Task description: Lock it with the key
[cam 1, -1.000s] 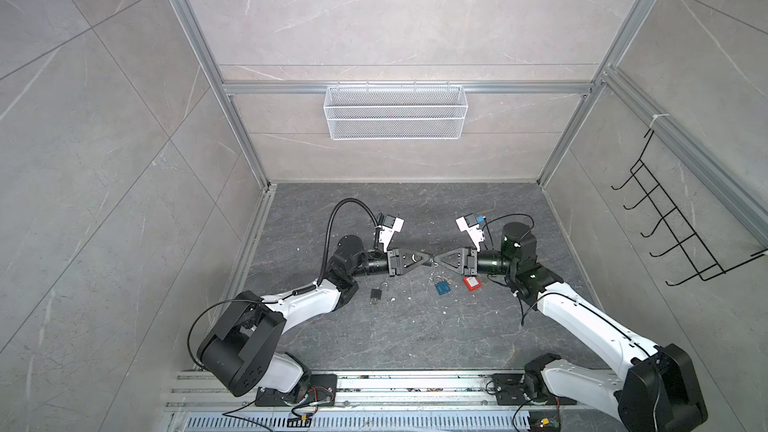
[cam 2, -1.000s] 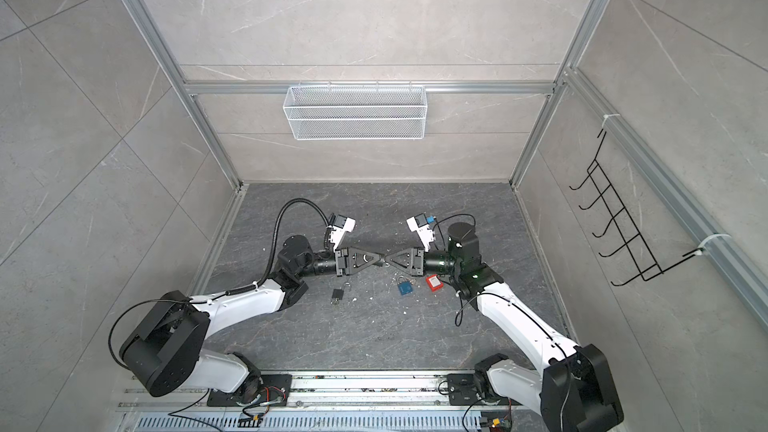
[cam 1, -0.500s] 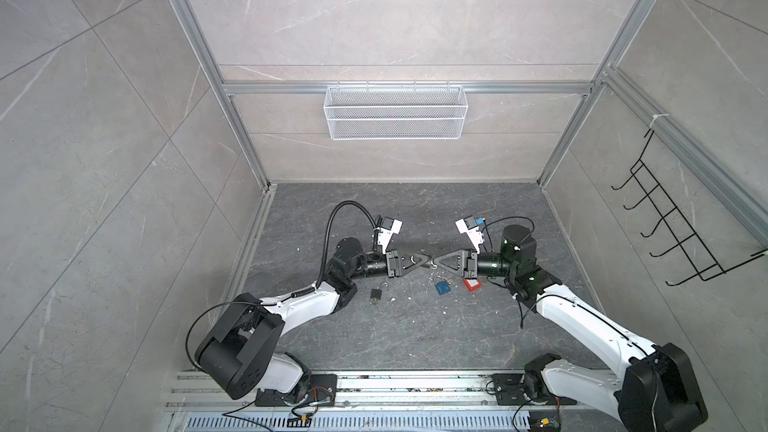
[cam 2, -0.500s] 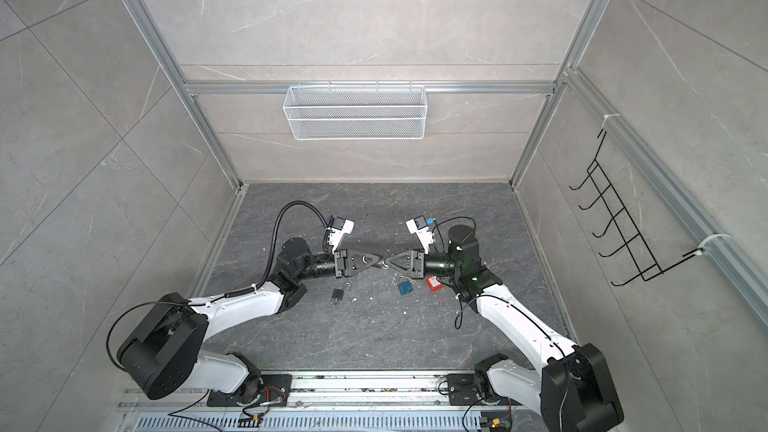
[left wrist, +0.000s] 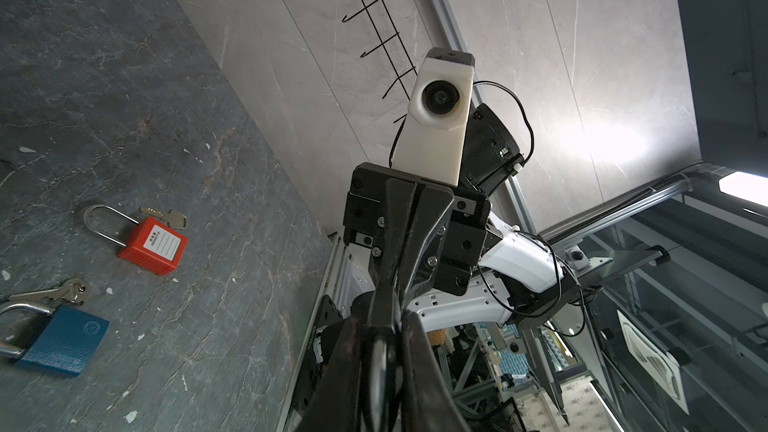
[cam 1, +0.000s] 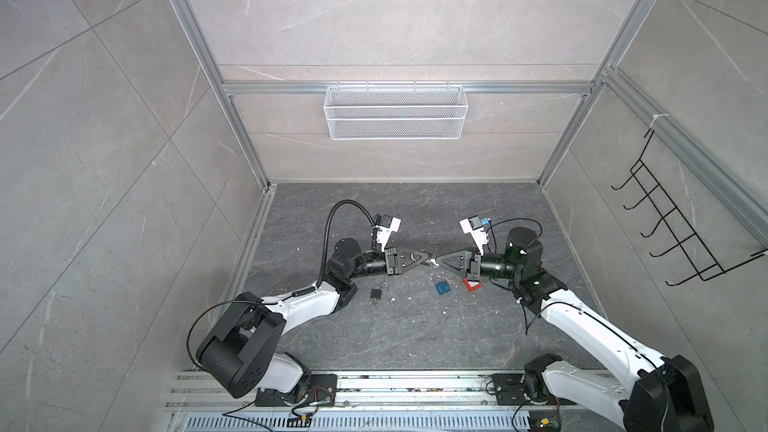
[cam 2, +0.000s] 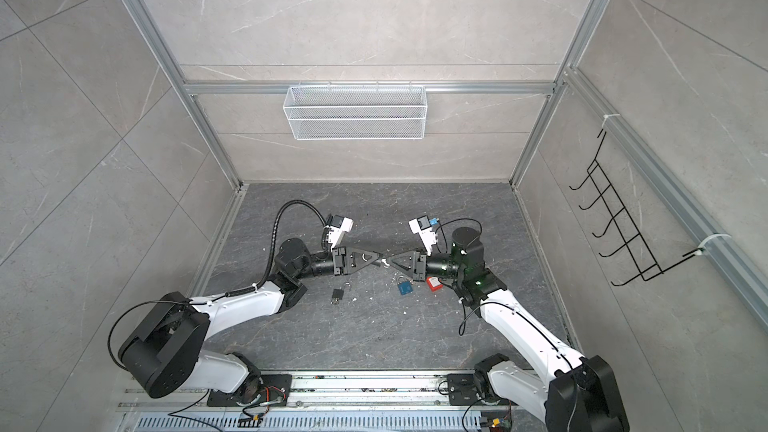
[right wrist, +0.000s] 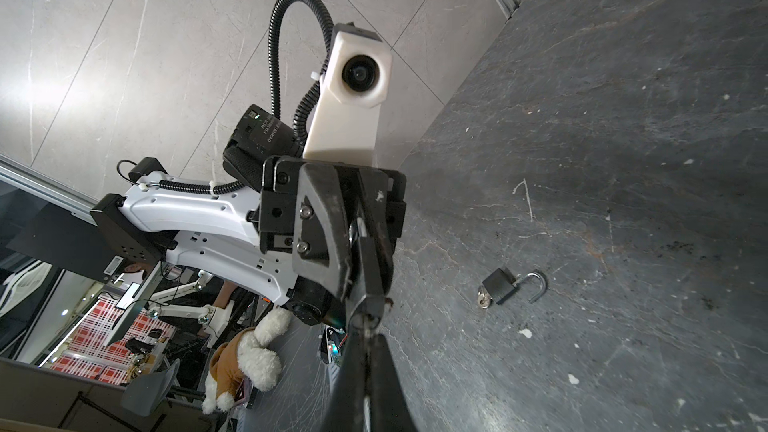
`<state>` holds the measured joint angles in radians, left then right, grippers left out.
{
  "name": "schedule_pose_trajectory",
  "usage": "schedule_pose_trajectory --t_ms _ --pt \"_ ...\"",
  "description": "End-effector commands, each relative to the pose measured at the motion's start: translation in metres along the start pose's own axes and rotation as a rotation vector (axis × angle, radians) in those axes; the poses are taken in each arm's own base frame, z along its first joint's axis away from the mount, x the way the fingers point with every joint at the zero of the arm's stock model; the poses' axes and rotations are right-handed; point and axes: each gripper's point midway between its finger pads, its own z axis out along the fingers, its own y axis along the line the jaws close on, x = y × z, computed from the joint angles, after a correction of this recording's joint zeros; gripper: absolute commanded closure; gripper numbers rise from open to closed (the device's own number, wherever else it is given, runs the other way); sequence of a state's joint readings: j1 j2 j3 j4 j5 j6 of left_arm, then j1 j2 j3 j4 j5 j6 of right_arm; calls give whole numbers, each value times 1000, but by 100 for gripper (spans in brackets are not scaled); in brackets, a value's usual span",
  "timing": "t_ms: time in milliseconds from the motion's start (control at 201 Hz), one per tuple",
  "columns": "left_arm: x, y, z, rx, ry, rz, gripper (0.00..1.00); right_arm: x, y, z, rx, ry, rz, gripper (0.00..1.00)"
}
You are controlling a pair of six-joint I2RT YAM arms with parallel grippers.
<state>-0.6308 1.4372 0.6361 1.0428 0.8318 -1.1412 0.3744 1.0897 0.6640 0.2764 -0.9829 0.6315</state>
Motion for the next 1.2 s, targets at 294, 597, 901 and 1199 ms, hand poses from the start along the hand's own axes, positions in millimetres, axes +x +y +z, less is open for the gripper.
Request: schedule_pose_trajectory --t_ms 294,597,901,1199 --pt "-32 -8 -13 15 -116 66 100 9 -9 -11 43 -6 11 100" --pt "-32 -1 -17 -20 -119 61 100 9 -12 -14 49 -23 29 100" --pt "-24 37 -20 -192 -96 9 100 14 -53 -16 208 -43 148 100" --pt "0 65 -44 -498 1 99 100 22 -67 -34 332 -142 201 100"
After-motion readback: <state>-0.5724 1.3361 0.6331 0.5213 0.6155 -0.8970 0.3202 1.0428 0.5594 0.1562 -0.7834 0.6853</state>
